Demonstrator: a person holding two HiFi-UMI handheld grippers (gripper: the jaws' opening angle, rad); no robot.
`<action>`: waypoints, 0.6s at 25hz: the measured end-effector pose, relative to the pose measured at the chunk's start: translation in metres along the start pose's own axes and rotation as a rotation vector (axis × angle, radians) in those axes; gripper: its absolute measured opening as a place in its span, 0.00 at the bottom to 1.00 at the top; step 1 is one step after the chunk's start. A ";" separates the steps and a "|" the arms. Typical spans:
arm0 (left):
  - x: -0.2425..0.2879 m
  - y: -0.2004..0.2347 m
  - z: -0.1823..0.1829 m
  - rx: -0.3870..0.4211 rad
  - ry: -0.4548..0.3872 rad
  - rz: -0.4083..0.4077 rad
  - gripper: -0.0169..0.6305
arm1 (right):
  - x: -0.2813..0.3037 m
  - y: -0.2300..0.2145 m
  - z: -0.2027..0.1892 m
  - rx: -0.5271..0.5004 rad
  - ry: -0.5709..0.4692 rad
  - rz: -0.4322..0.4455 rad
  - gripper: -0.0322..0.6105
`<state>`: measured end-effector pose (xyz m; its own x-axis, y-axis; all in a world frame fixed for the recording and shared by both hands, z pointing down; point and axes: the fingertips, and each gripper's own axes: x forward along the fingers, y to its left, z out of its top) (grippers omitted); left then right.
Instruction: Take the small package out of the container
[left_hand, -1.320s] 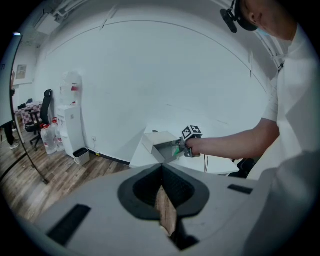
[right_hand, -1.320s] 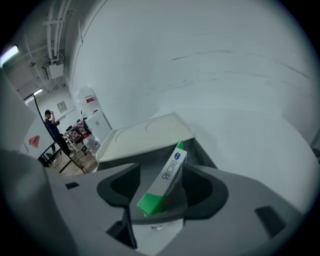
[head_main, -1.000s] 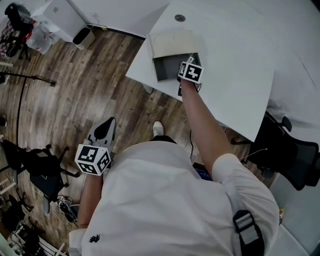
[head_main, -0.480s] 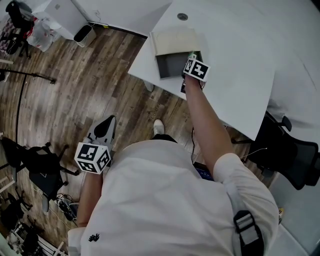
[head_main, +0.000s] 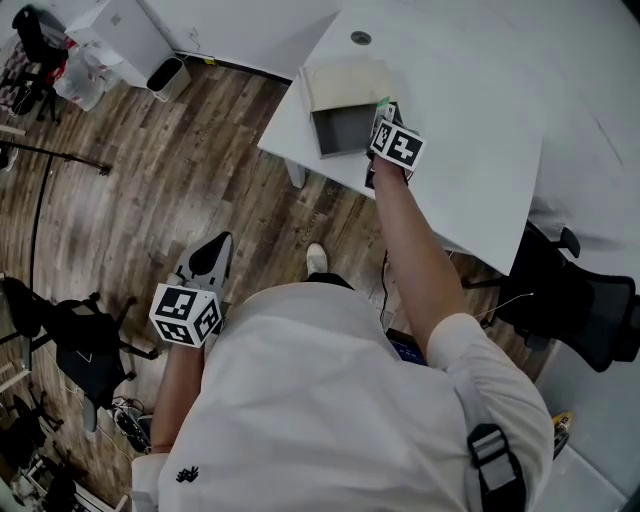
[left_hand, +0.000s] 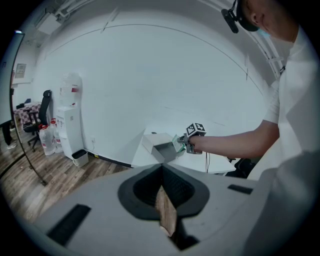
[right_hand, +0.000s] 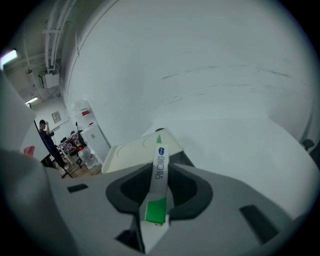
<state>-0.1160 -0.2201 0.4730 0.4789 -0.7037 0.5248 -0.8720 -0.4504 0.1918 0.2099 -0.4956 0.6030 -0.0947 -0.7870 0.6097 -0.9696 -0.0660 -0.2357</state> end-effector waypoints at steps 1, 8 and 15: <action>-0.002 0.000 -0.001 0.002 -0.002 -0.005 0.04 | -0.005 0.002 0.002 -0.008 -0.011 0.003 0.21; -0.015 -0.007 -0.003 0.024 -0.033 -0.047 0.04 | -0.042 0.012 0.004 -0.030 -0.051 0.037 0.20; -0.036 -0.008 -0.009 0.039 -0.053 -0.081 0.04 | -0.092 0.026 -0.011 -0.065 -0.067 0.080 0.20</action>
<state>-0.1269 -0.1861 0.4594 0.5534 -0.6914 0.4644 -0.8260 -0.5275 0.1989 0.1906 -0.4185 0.5487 -0.1592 -0.8278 0.5380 -0.9723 0.0370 -0.2307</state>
